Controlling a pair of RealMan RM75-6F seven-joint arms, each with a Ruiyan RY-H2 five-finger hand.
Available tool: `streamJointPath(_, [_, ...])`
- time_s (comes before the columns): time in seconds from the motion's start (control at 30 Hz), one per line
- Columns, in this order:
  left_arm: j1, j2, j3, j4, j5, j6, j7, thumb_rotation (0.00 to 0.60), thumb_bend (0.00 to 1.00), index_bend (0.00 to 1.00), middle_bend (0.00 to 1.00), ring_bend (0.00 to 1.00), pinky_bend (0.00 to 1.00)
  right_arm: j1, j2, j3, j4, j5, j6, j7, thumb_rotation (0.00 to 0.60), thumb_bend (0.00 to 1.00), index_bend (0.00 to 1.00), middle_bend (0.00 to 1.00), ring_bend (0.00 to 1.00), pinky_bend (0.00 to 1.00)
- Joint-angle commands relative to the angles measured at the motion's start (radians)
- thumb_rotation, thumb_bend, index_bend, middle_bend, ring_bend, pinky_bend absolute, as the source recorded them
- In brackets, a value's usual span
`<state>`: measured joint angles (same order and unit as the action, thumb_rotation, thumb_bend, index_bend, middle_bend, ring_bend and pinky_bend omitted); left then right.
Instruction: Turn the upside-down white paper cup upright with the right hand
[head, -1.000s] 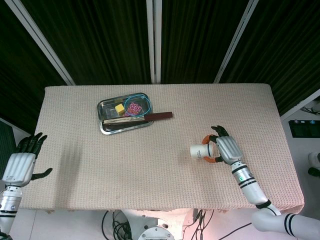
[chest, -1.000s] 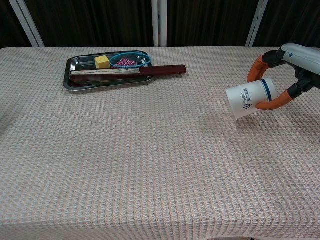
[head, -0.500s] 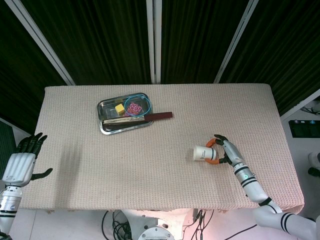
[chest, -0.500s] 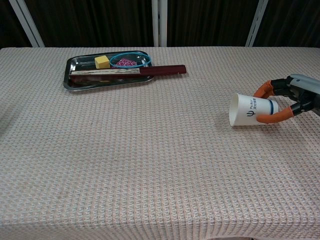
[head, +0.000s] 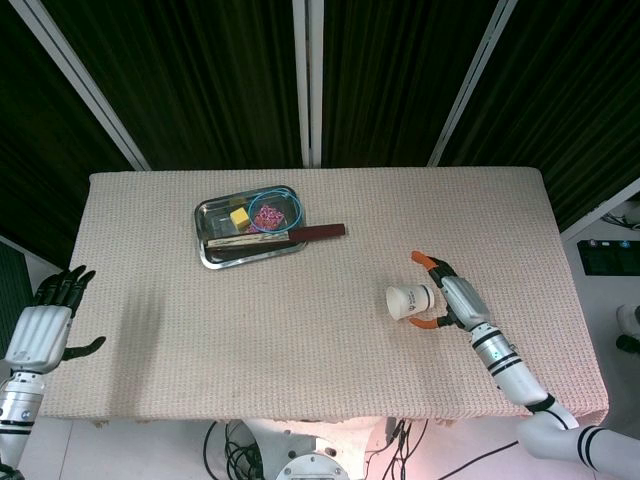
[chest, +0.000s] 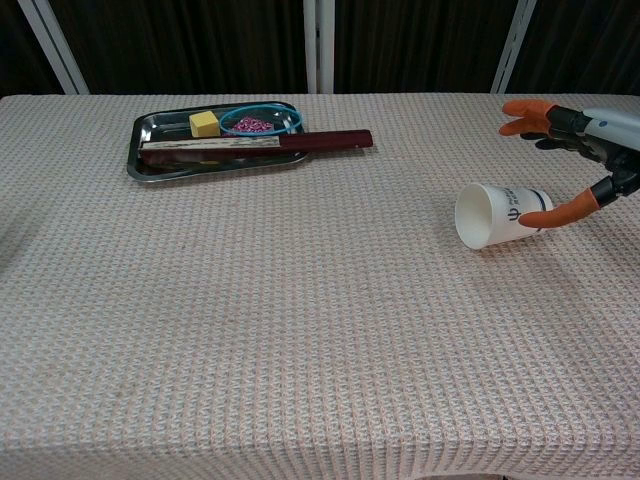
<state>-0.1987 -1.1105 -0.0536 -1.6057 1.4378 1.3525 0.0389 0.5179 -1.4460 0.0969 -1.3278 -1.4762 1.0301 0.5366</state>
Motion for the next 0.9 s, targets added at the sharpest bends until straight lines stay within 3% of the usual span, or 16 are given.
streamJointPath(0.03, [0.0,0.0,0.0,-0.001,0.0,0.001,0.002,0.6,0.16,0.0,0.0,0.0,0.07,0.065,0.094,-0.003,-0.121,-0.039,-0.057,-0.311,0.6,0.0,0.0,0.11,0.0,0.0])
streamJointPath(0.17, [0.0,0.001,-0.001,-0.002,-0.004,-0.002,-0.003,0.6,0.16,0.0,0.0,0.0,0.07,0.115,0.138,0.012,-0.226,0.076,-0.159,-0.716,0.6,0.0,0.0,0.12,0.0,0.0])
streamJointPath(0.27, [0.001,0.003,-0.001,-0.003,-0.008,-0.005,-0.011,0.6,0.16,0.0,0.0,0.0,0.07,0.138,0.147,0.015,-0.289,0.21,-0.203,-0.916,0.6,0.0,0.0,0.12,0.0,0.0])
streamJointPath(0.4, [0.001,0.005,0.0,-0.002,-0.007,-0.004,-0.014,0.6,0.16,0.0,0.0,0.0,0.07,0.156,0.127,0.012,-0.326,0.341,-0.185,-1.079,0.6,0.0,0.0,0.13,0.0,0.0])
streamJointPath(0.6, [0.001,0.004,0.0,-0.002,-0.006,-0.004,-0.013,0.6,0.16,0.0,0.0,0.0,0.07,0.179,0.088,0.0,-0.329,0.434,-0.171,-1.152,0.6,0.01,0.06,0.19,0.0,0.0])
streamJointPath(0.9, [0.001,0.005,0.0,-0.003,-0.009,-0.006,-0.015,0.6,0.16,0.0,0.0,0.0,0.07,0.186,0.058,-0.022,-0.304,0.441,-0.139,-1.152,0.6,0.03,0.16,0.26,0.0,0.0])
